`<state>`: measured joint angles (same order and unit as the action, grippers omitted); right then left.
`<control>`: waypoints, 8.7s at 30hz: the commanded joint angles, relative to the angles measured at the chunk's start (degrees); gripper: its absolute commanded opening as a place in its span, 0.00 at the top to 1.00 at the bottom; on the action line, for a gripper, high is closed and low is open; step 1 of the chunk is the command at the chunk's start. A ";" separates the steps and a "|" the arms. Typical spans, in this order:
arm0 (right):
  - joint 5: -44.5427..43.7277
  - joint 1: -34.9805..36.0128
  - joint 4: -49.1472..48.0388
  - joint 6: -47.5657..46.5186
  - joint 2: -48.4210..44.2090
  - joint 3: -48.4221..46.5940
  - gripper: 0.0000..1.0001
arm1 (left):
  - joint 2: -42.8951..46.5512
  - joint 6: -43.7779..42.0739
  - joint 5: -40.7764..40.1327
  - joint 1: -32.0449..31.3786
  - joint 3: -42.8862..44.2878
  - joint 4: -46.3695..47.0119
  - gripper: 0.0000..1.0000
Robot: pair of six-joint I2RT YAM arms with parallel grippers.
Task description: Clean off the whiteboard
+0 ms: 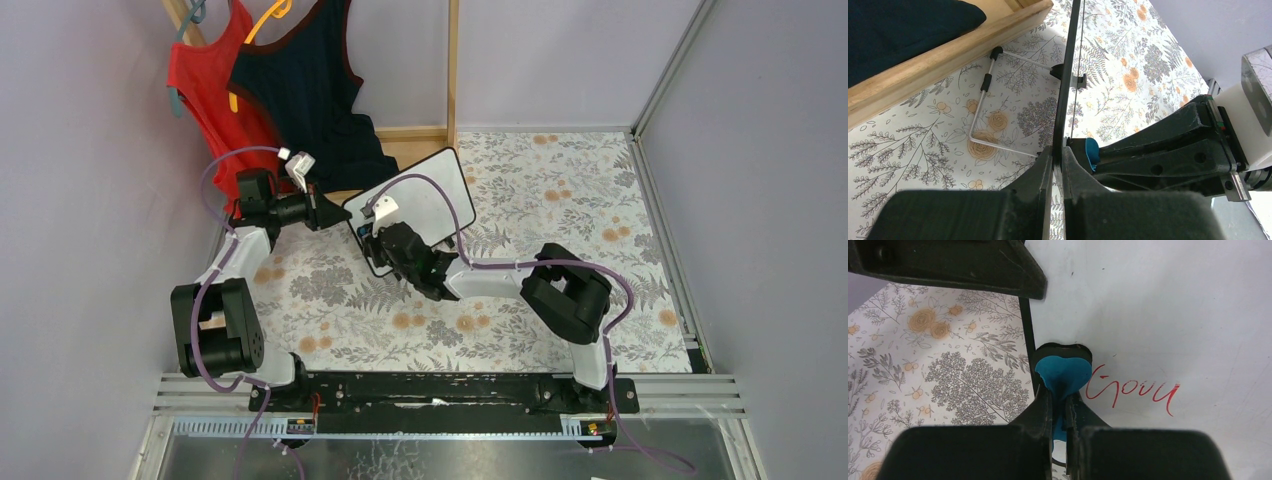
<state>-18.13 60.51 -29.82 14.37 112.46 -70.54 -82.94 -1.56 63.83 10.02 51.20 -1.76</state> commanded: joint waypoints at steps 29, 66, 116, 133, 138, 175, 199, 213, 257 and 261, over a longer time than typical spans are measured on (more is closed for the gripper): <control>-3.13 -8.81 -0.92 -0.97 -6.92 6.15 1.00 | 1.33 -2.95 0.03 -0.11 1.28 -0.97 1.00; -12.88 -10.60 -3.26 1.46 -8.69 15.82 1.00 | 1.06 -3.16 0.14 -0.18 0.92 -0.99 1.00; -8.85 -2.56 -0.93 0.38 -3.13 2.47 1.00 | 1.33 -3.10 -0.29 -0.18 0.92 -1.07 1.00; -10.71 -13.42 -0.61 -3.79 -10.09 11.66 1.00 | 1.64 -3.74 -0.66 -0.16 1.14 -1.88 1.00; -12.90 -13.70 1.54 -3.36 -14.71 13.17 1.00 | 1.52 -3.85 -0.82 -0.18 1.40 -2.01 1.00; 10.90 -51.11 56.05 3.16 -27.78 11.67 0.91 | 0.09 -4.53 -3.89 -0.25 1.89 -2.73 1.00; 14.03 -58.84 55.85 -1.98 -12.59 7.22 0.38 | -1.09 -6.63 -5.31 -0.18 2.50 -4.51 1.00; 13.81 -58.84 55.40 -1.13 -20.30 9.56 0.27 | -0.31 -6.03 -4.79 -0.18 2.70 -4.50 0.80; 5.95 -58.80 32.21 1.01 -45.49 31.48 0.26 | 22.10 4.31 -51.66 6.16 -19.10 18.41 0.00; 3.53 -58.84 31.76 3.16 -46.40 31.42 0.16 | 19.91 5.18 -53.95 6.21 -20.34 20.96 0.00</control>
<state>-10.70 1.85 7.51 15.42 67.75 -38.46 -61.43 1.85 15.92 15.84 31.73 10.37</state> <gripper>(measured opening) 0.812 0.997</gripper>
